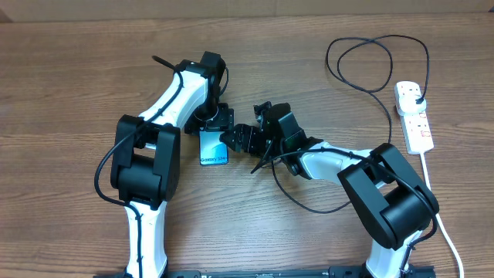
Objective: Plug charger to phone and switch on socket
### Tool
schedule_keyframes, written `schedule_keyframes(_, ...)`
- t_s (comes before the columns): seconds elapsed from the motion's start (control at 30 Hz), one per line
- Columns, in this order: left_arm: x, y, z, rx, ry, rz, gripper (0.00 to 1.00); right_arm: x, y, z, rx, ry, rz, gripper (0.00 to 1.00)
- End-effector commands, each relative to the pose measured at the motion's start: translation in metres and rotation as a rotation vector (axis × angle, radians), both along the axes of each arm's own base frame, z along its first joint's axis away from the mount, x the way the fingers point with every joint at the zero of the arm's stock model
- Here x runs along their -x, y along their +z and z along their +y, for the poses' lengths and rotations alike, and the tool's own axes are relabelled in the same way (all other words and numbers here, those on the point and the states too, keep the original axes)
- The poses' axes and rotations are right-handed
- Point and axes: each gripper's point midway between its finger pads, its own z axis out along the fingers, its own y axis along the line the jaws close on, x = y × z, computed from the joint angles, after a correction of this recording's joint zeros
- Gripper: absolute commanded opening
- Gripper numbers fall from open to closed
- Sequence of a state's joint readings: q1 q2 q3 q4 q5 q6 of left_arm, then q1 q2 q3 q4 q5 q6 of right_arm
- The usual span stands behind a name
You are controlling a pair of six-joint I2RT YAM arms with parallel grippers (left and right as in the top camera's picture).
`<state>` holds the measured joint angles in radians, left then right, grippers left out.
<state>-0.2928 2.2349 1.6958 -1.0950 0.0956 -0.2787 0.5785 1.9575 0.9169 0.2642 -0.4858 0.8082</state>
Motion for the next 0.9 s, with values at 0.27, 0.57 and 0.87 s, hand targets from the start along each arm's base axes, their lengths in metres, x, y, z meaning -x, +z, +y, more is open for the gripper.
schedule_keyframes(0.27,0.035,-0.011,-0.046,0.288,-0.119,0.158,0.8,0.014,-0.019,0.01,0.069,0.005,-0.009,0.86)
schedule_keyframes(0.57,0.036,-0.01,-0.048,0.302,-0.117,0.165,0.81,0.004,-0.019,0.017,0.029,-0.01,-0.054,0.69)
schedule_keyframes(0.87,0.036,-0.01,-0.048,0.3,-0.117,0.165,0.84,-0.007,-0.014,0.004,-0.011,-0.015,-0.036,0.63)
